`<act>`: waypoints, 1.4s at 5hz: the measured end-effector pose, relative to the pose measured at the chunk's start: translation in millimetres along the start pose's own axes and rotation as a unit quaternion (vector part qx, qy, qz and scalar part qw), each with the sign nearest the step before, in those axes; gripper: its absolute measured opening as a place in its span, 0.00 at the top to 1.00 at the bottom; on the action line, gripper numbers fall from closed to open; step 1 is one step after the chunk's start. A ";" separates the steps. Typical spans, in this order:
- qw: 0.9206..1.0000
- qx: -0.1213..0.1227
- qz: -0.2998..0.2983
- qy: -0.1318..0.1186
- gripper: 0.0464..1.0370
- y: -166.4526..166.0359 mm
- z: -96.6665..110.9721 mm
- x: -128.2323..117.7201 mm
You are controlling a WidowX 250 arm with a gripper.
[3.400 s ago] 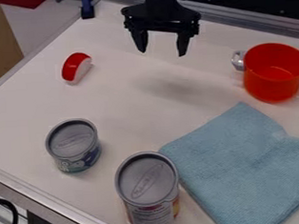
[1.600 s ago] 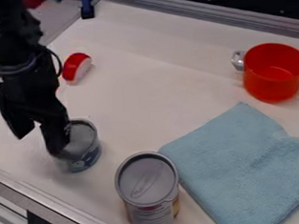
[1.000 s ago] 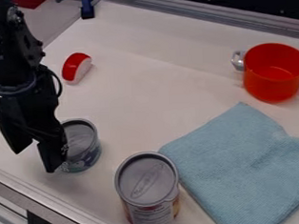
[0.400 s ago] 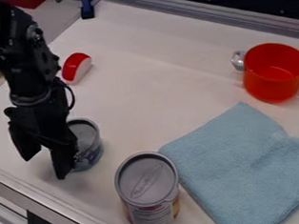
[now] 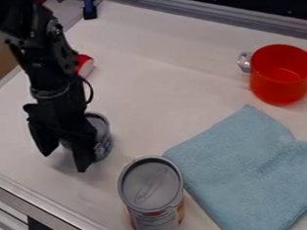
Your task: Move the can to the top side of the table
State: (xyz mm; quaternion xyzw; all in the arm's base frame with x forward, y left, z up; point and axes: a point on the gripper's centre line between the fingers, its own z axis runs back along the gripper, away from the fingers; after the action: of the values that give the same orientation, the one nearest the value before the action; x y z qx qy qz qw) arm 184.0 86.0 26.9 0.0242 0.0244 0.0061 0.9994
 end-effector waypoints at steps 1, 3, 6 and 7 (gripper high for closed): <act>0.999 -0.019 -0.003 -0.046 0.04 -3.8 2.5 24.2; 0.996 -0.023 0.015 -0.083 0.04 -17.6 0.1 85.6; 0.985 -0.020 0.102 -0.138 0.04 -27.0 2.0 180.3; 0.983 -0.022 0.107 -0.150 0.04 -31.4 5.8 194.5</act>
State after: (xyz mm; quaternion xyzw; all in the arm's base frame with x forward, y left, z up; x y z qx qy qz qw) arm 378.9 56.9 21.7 0.0054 -0.1291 0.1095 0.9855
